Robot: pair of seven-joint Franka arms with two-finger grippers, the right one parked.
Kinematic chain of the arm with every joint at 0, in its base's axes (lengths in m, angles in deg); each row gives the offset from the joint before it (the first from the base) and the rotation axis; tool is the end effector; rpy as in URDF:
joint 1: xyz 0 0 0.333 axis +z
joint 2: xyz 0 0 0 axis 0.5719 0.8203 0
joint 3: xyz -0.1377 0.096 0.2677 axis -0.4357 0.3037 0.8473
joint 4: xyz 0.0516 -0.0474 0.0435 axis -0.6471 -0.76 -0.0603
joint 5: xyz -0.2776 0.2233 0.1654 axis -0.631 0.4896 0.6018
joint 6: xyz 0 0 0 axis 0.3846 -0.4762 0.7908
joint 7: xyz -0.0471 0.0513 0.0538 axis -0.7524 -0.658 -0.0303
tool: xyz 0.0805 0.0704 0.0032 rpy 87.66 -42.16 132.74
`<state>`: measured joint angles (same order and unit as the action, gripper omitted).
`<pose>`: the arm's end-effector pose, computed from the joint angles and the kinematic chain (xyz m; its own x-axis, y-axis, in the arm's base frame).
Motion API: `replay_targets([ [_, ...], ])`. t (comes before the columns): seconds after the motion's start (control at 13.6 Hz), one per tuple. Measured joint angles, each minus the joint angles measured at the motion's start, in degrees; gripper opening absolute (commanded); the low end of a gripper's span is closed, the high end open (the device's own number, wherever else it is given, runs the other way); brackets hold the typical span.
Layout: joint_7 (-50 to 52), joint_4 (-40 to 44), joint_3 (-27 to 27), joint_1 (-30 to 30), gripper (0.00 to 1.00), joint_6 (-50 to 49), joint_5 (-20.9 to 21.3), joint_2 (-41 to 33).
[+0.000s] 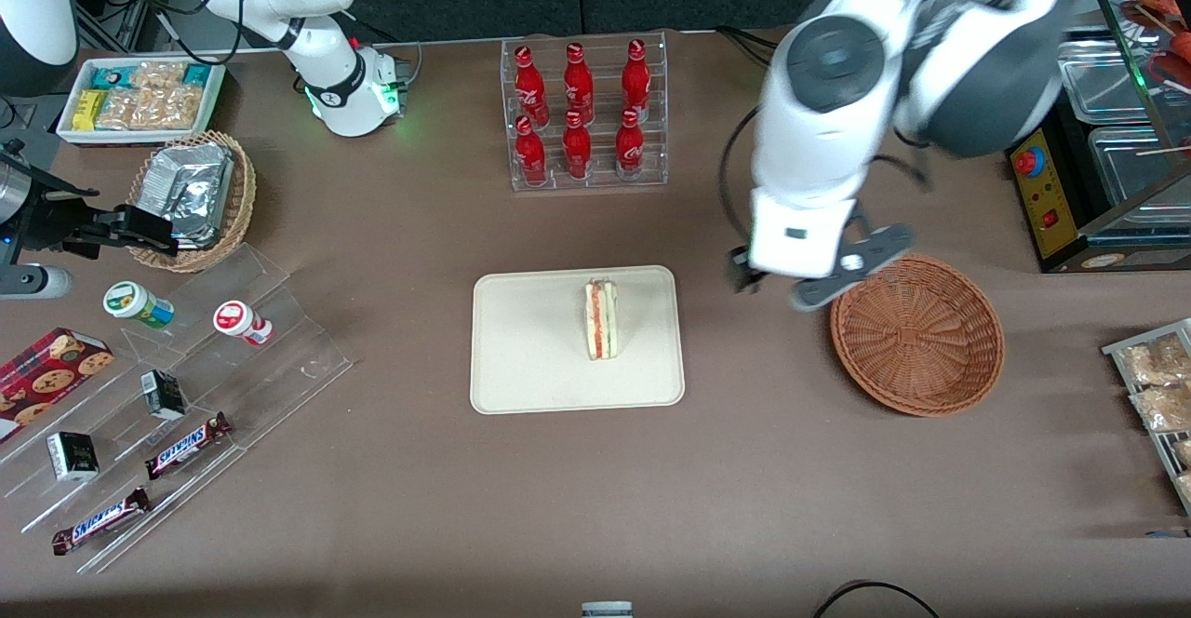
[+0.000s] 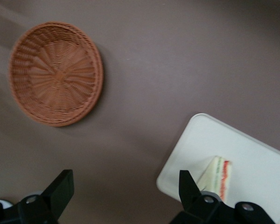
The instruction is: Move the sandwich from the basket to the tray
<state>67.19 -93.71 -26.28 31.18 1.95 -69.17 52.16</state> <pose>0.5646 -0.2960 0.5742 0.8817 0.4687 0.0544 0.4715 -0.8712 -0.1364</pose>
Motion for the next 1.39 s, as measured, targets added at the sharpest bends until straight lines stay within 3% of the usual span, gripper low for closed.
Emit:
replay_targets([
  [0.22, -9.6, -0.1, 0.8, 4.6, 0.99, -3.9, -2.7, -3.8],
  [0.66, -32.7, -1.0, 16.5, 4.9, 0.99, -8.9, -13.5, -12.5],
  [1.17, -53.6, -12.0, 29.1, 4.9, 0.99, -9.2, -17.2, -21.8],
  [1.39, -57.5, -13.2, 31.3, 4.9, 0.99, -9.2, -17.8, -23.0],
])
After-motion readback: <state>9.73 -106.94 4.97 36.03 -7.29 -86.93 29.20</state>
